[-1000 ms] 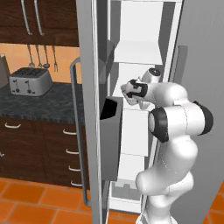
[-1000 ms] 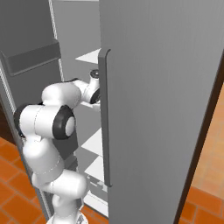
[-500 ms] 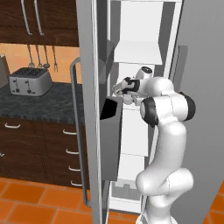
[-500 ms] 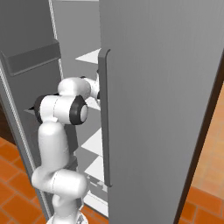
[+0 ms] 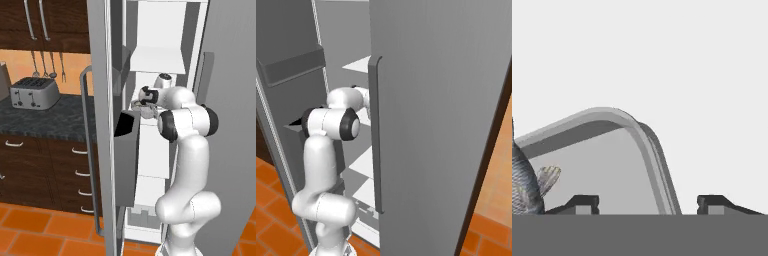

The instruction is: Take the meat container that has the fish and place it on the second highest rack of the freezer. Then take the vegetable container that has the potatos and place it on the highest rack of the freezer.

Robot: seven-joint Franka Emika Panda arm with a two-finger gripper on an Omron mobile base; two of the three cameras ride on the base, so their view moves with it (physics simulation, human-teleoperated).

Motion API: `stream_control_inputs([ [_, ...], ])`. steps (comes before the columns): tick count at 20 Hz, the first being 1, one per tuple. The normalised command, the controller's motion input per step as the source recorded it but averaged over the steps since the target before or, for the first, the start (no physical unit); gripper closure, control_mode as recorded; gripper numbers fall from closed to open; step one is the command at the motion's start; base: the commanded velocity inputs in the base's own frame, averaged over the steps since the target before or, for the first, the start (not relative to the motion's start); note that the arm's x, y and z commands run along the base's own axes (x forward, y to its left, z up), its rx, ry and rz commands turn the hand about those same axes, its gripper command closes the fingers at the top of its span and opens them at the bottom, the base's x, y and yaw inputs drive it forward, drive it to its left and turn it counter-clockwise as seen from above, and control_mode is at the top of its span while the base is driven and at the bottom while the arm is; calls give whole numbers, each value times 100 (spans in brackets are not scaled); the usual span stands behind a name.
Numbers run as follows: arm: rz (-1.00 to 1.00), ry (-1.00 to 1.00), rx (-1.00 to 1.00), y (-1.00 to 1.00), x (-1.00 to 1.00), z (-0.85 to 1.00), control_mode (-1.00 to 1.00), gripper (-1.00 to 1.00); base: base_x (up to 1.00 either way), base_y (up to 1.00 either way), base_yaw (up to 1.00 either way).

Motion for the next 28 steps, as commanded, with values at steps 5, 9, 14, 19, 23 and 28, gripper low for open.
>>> stream_control_inputs([
  [5,0,-17,-15,3,-23,-89,-100,-100,0,0,0],
  [9,4,-23,0,0,-95,2,-100,-100,0,0,0],
  [14,6,-20,0,0,-100,36,-100,-100,0,0,0],
  [19,7,-6,0,0,-100,72,-100,-100,0,0,0],
  [23,1,18,0,0,-100,75,-100,-100,0,0,0],
  [28,0,24,0,0,-100,43,-100,-100,0,0,0],
])
